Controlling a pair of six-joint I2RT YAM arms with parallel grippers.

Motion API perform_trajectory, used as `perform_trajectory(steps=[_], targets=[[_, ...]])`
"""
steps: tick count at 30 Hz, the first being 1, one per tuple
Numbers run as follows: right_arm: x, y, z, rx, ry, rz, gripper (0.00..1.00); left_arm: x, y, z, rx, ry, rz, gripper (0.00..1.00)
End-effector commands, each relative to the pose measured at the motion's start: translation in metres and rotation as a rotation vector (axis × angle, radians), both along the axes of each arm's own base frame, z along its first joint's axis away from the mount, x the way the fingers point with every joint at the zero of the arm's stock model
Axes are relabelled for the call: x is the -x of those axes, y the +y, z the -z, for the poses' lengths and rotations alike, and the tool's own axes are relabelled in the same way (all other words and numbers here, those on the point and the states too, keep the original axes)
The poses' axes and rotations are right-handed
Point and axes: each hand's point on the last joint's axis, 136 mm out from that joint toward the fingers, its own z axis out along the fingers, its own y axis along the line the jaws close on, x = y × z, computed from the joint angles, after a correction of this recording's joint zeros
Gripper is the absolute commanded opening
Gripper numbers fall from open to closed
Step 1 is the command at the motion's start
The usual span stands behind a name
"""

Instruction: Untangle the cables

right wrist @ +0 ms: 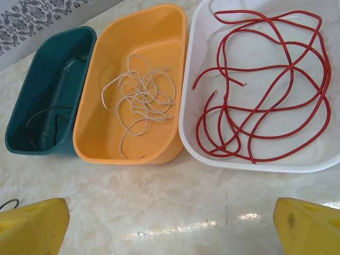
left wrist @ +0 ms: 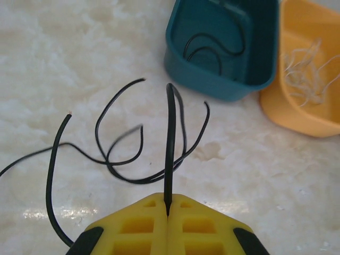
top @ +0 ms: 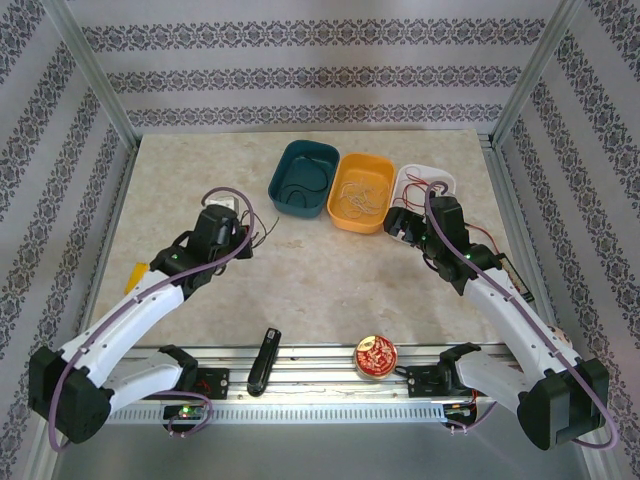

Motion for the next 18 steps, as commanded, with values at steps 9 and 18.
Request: perform_trajectory(steps=[9,18], targets=[[0.000,-0.003,-0.010,-0.019,-0.034,0.015,0.98,0.010,-0.031,-0.107,0.168,-0.224,0.187,0.01],[0.004,0.024,-0.020,-0.043,-0.095,-0.133,0.98,0.016,-0.038,-0.149,0.315,-0.353,0.204,0.00]])
